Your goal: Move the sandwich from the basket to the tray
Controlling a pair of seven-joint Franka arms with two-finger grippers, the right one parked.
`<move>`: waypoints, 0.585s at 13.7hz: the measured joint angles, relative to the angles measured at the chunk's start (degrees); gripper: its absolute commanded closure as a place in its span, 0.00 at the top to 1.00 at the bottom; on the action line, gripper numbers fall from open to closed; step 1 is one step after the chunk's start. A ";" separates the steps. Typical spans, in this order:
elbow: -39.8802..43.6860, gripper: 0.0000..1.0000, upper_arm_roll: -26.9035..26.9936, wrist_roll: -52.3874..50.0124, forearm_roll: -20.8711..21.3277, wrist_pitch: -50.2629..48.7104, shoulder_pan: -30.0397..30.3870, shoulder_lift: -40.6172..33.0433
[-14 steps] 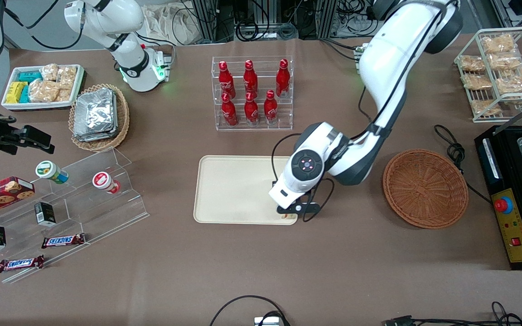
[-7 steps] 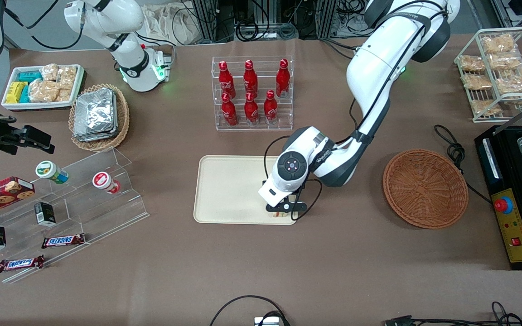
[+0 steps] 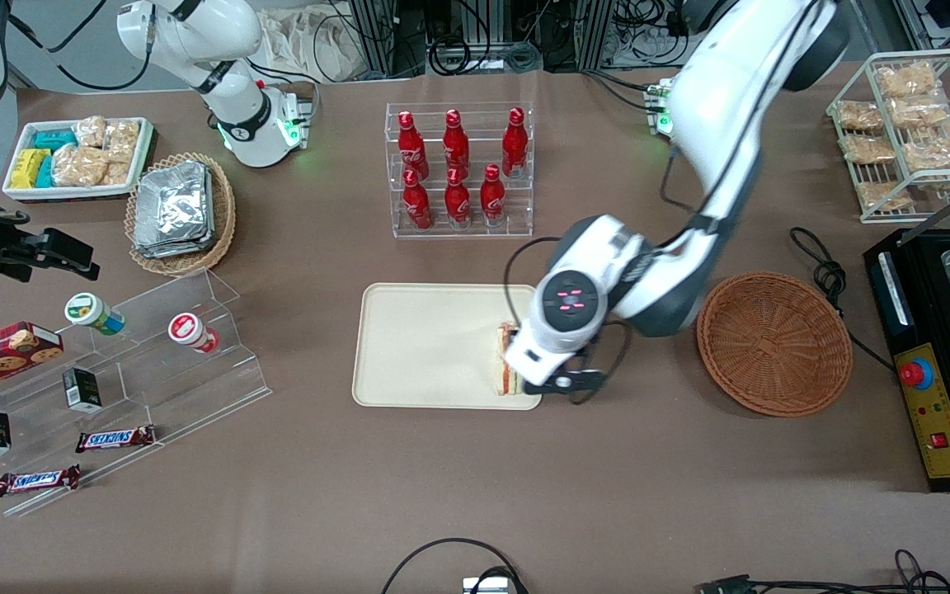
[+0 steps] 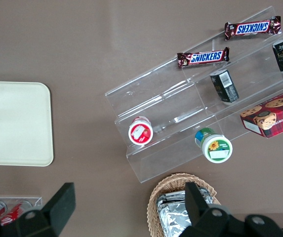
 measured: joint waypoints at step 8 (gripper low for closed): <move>-31.68 1.00 10.71 26.72 -9.22 1.25 11.24 -35.13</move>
